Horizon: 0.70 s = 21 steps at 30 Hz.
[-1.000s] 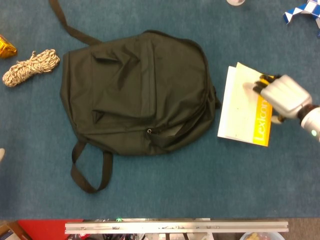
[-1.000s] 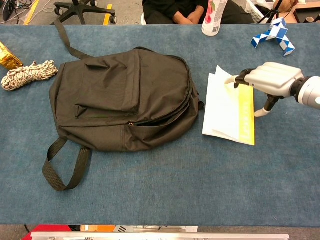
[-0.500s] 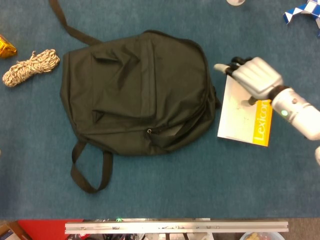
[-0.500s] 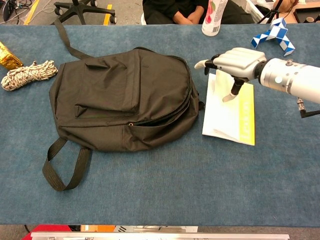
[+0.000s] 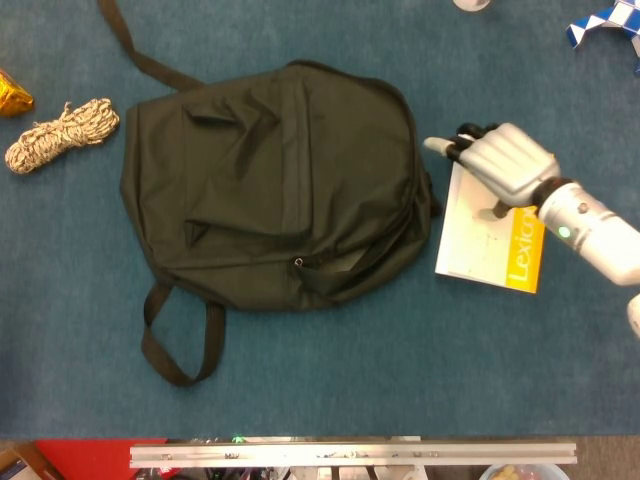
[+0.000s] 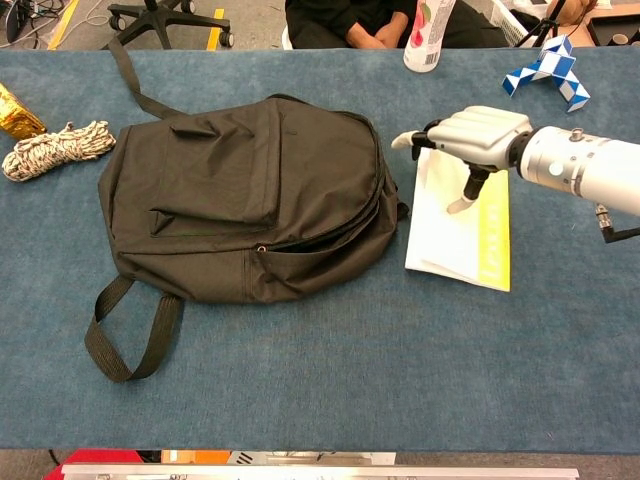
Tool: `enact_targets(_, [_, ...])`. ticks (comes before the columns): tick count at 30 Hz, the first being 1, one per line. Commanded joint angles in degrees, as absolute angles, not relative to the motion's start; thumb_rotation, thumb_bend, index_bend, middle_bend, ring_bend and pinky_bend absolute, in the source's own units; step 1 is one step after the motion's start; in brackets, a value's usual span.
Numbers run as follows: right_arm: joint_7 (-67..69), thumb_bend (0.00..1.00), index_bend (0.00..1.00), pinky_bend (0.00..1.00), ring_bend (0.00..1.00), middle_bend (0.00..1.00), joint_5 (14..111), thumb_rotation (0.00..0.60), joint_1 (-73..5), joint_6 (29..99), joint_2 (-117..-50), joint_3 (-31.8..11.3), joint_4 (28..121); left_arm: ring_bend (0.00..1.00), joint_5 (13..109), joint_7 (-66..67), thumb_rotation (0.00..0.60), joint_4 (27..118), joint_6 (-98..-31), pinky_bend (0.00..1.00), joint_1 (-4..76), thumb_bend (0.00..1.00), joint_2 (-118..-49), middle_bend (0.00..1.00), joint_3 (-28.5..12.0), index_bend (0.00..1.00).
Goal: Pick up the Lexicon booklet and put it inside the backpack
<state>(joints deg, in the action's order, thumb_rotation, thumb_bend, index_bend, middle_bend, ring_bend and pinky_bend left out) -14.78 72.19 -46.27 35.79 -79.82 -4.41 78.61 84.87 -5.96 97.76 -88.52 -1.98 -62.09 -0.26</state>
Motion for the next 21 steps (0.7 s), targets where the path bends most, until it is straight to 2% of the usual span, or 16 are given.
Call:
enact_targets(1, [-15.16,0.1,0.11,0.31,0.14,0.27,70.89,0.6,-45.38,36.22,-78.37,-3.62,78.64,0.26,85.04,-6.04,0.6,97.66,-88.42,0.28,-1.88,0.17,-62.19,0.31,-0.27,0.33])
enact_targets(15, [-14.73,0.09,0.11,0.3,0.14,0.28,67.4,0.6,-37.88,42.27,-67.94,1.05,86.37,0.26,85.16,-6.81,0.6,96.45,-86.02,0.28,-0.56,0.17,-62.97,0.31,-0.25,0.33])
enact_targets(21, [-10.88,0.09,0.11,0.3,0.14,0.25,75.78,0.6,-34.65,53.65,-68.48,-0.69,87.4,0.26,85.63,-6.97,0.6,96.91,-86.07,0.28,-0.51,0.17,-62.81,0.31,-0.07,0.33])
